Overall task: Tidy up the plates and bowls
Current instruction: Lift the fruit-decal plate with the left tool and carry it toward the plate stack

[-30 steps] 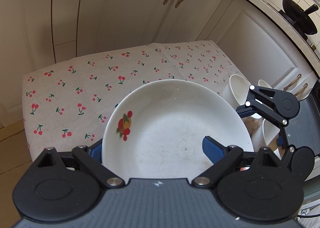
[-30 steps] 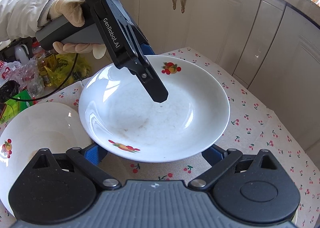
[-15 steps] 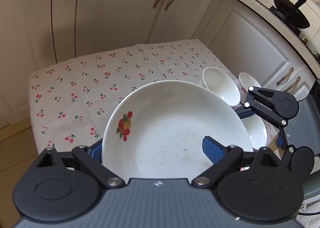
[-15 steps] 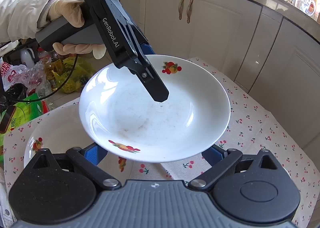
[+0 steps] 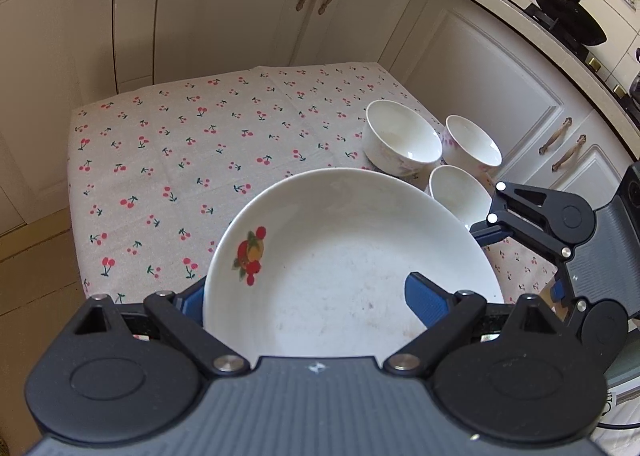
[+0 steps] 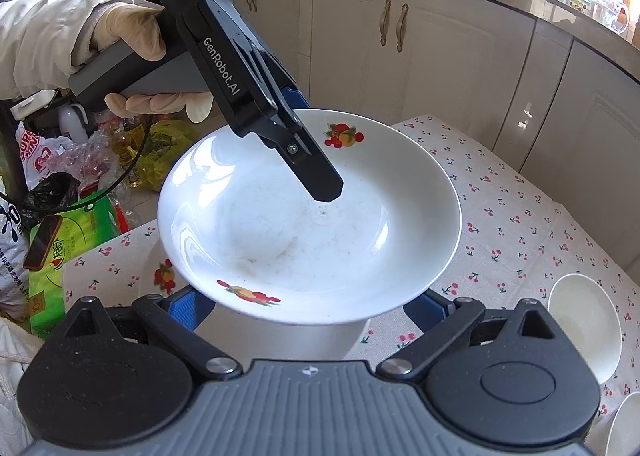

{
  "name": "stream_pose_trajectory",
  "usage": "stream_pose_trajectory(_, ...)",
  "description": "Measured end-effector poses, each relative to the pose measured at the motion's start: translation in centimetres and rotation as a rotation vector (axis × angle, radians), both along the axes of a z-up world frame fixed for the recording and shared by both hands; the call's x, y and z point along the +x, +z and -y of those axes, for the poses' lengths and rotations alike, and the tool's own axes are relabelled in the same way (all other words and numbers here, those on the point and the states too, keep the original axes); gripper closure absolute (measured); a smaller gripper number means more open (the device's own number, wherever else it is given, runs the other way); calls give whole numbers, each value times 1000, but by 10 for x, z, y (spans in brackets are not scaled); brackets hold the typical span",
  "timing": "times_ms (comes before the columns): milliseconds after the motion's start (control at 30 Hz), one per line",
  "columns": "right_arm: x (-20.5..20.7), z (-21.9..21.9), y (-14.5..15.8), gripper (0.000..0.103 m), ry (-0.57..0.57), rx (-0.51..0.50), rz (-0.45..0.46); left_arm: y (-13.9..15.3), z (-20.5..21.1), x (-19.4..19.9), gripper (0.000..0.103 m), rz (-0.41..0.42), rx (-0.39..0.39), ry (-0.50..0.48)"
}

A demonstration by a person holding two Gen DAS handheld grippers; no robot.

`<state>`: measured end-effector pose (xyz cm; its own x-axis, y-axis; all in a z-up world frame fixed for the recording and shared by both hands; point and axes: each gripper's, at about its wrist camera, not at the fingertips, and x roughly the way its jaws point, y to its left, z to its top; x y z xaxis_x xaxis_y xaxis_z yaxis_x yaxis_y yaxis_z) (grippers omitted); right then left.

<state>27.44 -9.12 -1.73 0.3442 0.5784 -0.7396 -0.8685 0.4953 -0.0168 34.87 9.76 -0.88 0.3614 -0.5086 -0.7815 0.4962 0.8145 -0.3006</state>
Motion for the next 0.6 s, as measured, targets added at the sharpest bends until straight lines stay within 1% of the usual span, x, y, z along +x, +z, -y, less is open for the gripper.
stream_pose_trajectory(133, -18, 2, 0, 2, -4, -3, 2, -1, 4, -18, 8, 7, 9, -13)
stream_pose_trajectory(333, -40, 5, -4, 2, -9, -16, -4, -8, 8, -39, 8, -1, 0, -21)
stream_pose_trajectory(600, -59, 5, -16, 2, -11, -31, -29, -22, 10, -54, 8, -29, 2, -23)
